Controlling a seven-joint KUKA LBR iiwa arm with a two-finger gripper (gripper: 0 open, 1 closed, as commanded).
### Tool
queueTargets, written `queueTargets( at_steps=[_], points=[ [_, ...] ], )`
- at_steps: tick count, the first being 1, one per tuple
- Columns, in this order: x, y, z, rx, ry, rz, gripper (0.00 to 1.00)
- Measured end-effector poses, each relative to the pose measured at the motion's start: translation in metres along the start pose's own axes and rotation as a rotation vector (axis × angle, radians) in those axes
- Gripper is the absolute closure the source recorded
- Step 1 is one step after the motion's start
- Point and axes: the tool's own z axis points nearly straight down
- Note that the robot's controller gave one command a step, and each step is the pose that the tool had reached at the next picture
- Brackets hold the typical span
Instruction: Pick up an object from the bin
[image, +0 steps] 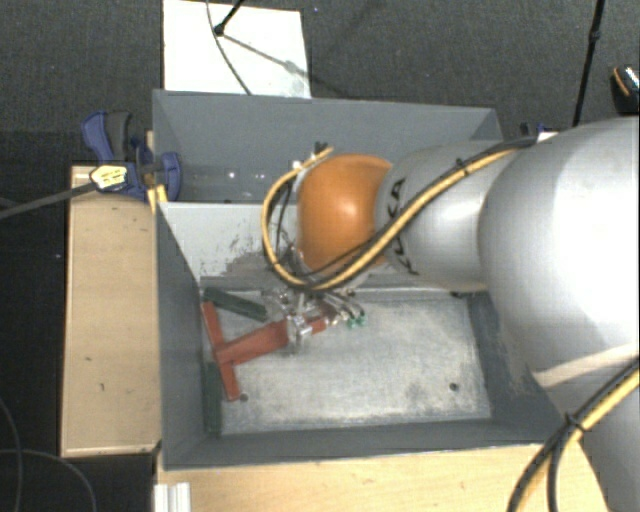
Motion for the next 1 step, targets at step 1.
queueTargets(
  at_steps=[1],
  points=[
    [0.0399,-0.0201,-0.1904,0.003,-0.005,-0.008,1.0]
  ],
)
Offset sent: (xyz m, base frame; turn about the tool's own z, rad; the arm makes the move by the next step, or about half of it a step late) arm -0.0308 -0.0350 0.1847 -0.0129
